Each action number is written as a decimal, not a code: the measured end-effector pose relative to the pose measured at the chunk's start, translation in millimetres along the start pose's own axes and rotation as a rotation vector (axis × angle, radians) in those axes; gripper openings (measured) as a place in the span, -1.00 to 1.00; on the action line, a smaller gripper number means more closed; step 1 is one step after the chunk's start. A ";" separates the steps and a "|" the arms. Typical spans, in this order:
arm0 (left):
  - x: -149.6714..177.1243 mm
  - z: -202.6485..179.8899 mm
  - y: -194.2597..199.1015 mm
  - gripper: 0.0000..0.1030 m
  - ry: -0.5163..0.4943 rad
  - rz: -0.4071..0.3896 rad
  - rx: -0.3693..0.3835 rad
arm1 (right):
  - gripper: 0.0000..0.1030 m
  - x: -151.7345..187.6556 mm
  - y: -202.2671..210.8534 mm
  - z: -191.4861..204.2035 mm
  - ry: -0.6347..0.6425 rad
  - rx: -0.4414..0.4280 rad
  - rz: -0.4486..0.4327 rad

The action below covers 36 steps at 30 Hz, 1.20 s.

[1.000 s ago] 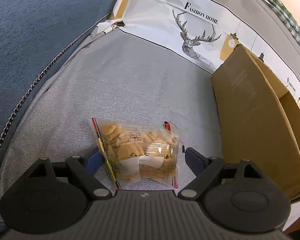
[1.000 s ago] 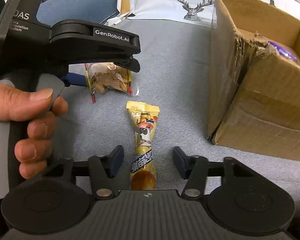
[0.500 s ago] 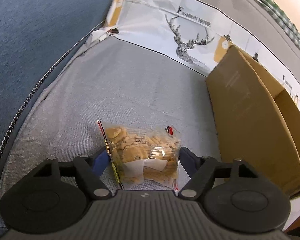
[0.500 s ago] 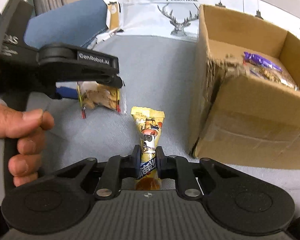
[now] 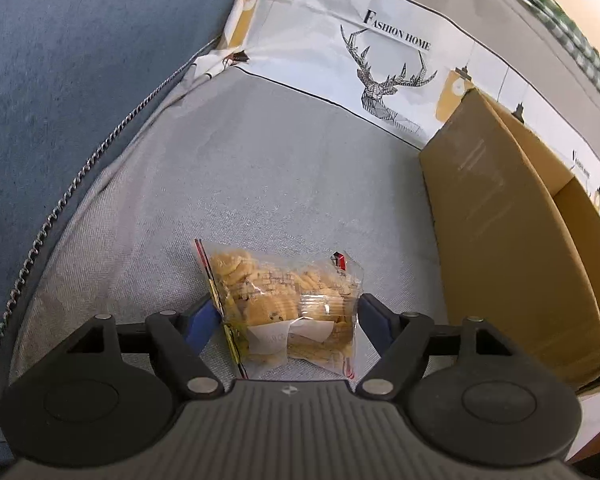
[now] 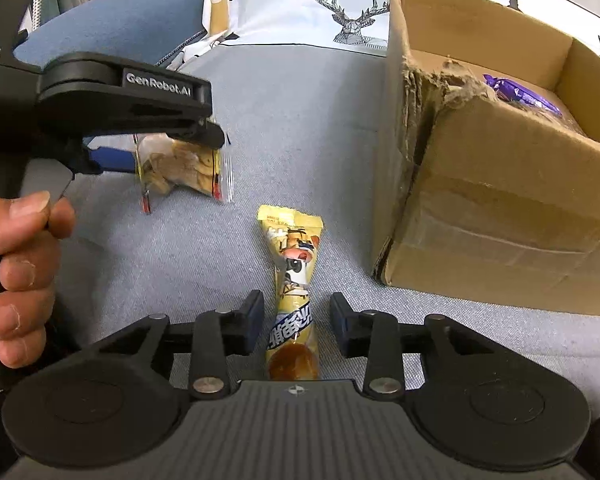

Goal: Organize snacks
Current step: 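Lift both held snacks and carry them over the cardboard box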

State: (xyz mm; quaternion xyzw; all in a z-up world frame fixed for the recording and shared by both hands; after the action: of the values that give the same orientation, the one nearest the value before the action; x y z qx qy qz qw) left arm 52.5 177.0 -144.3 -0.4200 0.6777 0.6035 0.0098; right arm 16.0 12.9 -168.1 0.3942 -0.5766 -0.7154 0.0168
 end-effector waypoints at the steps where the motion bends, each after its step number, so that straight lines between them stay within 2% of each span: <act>1: -0.8 0.8 -0.8 0.54 0.002 0.001 0.000 | -0.26 0.6 0.4 0.1 0.003 0.000 0.001; 7: 1.1 0.5 -5.0 0.58 0.004 0.013 -0.003 | -0.31 2.1 -0.4 3.9 0.038 0.011 0.000; 9: 1.2 0.3 -5.5 0.58 0.001 0.012 -0.005 | -0.54 1.5 -0.2 5.0 0.048 0.014 -0.005; 29: 2.1 -2.1 -3.5 0.53 -0.028 -0.007 -0.012 | -0.55 -3.3 22.6 13.2 0.096 0.013 -0.107; 36: -0.6 0.8 3.3 0.48 -0.015 -0.045 -0.001 | -0.55 -6.7 41.1 16.3 0.133 0.015 -0.195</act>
State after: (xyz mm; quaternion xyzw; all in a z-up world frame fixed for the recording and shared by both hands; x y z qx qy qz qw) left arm 50.6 177.7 -141.6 -0.4305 0.6679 0.6065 0.0282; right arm -6.7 15.6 -129.6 0.4953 -0.5383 -0.6816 -0.0177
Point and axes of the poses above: each gripper's, at about its wrist camera, not at the fingertips, and y roughly against the way its jaws point, z to its left, x to its underside, the point moved 9 cm from there along -y, roughly the way its jaws point, and after that the axes turned 2 degrees about z, right-handed, at the moved point
